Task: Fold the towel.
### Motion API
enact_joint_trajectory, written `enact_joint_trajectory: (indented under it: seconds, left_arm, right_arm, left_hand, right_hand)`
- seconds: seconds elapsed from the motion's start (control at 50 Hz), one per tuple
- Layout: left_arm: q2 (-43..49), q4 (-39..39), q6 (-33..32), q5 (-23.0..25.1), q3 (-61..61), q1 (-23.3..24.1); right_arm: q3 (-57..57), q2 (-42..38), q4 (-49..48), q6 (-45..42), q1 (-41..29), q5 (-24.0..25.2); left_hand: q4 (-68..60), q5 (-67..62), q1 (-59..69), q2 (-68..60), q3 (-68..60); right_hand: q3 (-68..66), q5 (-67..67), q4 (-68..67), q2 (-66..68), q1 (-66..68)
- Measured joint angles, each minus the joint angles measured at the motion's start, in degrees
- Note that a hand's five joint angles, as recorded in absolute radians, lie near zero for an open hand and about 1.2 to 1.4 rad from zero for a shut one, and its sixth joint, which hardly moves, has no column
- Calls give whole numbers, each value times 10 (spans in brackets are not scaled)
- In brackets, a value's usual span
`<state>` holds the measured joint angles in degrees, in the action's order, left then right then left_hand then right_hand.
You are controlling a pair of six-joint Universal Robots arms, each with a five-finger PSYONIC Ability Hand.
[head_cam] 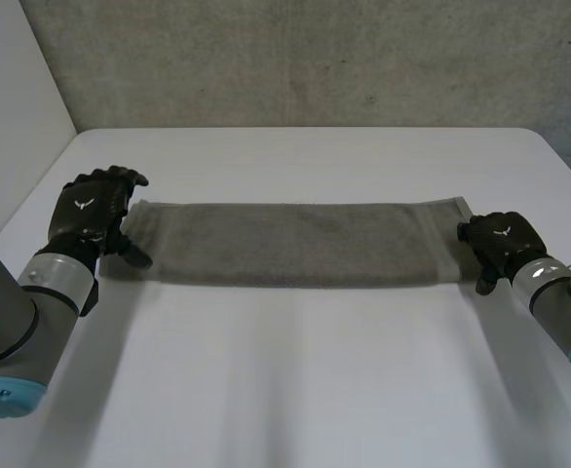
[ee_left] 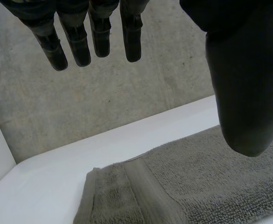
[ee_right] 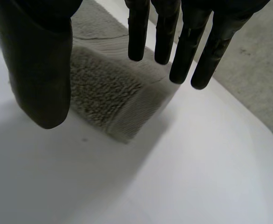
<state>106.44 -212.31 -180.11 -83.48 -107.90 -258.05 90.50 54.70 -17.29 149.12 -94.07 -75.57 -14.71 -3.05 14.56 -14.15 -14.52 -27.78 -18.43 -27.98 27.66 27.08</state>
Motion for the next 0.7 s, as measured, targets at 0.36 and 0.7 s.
enact_joint_trajectory:
  seconds: [0.36, 0.7]
  left_arm:
    - [-8, -35, 15, 4, -33, -2]
    - [-7, -35, 15, 3, -35, -7]
  right_arm:
    - [-14, -29, -47, 4, 7, 3]
    - [-26, -37, -35, 0, 25, 6]
  left_hand:
    - [0, 0, 0, 0, 0]
    - [0, 0, -1, 1, 0]
  right_hand:
    - [-376, -378, -382, 382, 400]
    - [-467, -474, -479, 463, 485]
